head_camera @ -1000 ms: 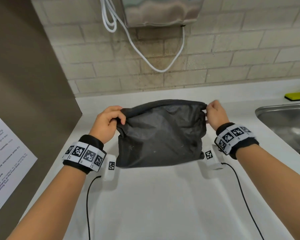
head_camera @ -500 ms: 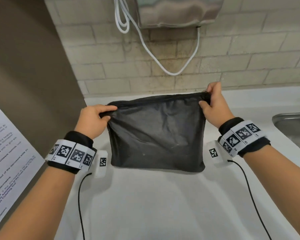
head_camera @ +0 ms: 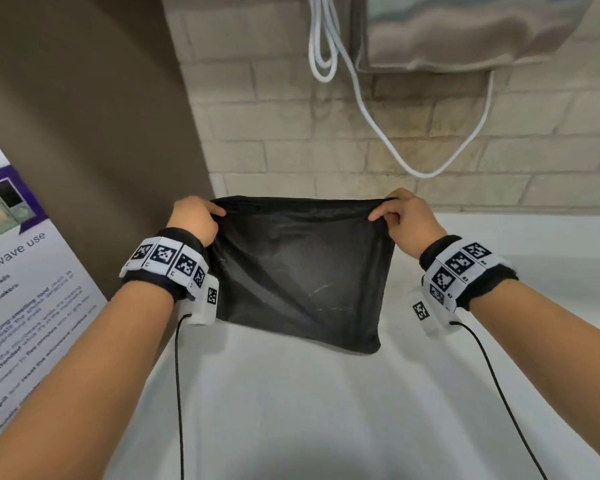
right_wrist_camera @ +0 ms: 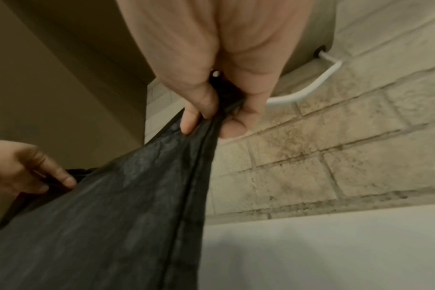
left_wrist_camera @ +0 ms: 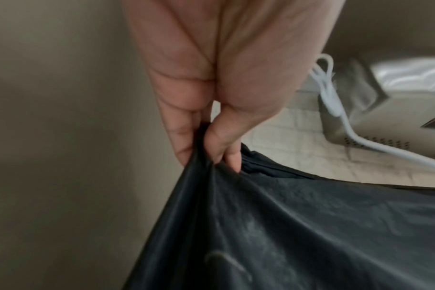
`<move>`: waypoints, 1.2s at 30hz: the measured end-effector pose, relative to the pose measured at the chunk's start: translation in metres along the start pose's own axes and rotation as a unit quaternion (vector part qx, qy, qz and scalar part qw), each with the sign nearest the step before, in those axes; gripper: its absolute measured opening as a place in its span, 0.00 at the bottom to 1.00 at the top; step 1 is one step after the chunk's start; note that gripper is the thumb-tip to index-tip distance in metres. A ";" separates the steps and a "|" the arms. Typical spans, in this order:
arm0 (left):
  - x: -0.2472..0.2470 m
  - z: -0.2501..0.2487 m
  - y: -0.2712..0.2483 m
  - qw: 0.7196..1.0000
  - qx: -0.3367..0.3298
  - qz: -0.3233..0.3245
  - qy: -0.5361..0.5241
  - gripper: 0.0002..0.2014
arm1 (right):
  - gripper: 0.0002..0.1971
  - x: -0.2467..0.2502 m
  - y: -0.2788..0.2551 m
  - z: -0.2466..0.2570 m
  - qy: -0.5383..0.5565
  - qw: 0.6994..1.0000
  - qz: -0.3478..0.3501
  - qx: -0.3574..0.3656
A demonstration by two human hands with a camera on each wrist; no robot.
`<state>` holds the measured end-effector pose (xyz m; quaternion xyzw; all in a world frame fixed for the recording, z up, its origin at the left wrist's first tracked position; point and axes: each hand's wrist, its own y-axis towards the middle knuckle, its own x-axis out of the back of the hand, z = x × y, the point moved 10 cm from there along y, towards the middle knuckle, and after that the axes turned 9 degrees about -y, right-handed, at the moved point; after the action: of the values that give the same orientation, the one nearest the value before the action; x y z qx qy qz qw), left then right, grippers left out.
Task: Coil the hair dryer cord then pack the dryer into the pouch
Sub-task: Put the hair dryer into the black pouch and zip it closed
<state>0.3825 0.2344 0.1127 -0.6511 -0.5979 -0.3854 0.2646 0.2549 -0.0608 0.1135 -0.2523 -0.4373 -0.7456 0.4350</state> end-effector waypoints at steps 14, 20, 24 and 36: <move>-0.067 0.058 0.056 0.995 0.008 0.002 -0.099 0.18 | 0.28 -0.150 0.014 -0.059 -0.182 0.940 0.281 -0.067; -0.092 0.064 0.058 0.993 -0.019 0.085 -0.076 0.37 | 0.31 -0.156 0.010 -0.079 -0.240 0.926 0.273 -0.102; -0.099 0.058 0.031 0.990 -0.005 0.139 0.007 0.40 | 0.34 -0.140 -0.002 -0.045 -0.230 0.946 0.226 -0.020; -0.151 0.087 -0.011 0.959 -0.039 0.262 0.100 0.47 | 0.35 -0.203 -0.066 -0.002 -0.184 0.892 0.409 0.052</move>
<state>0.3893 0.2195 -0.0617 -0.7530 -0.3617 -0.3885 0.3889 0.2972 0.0403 -0.0693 -0.5185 -0.4064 -0.4182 0.6254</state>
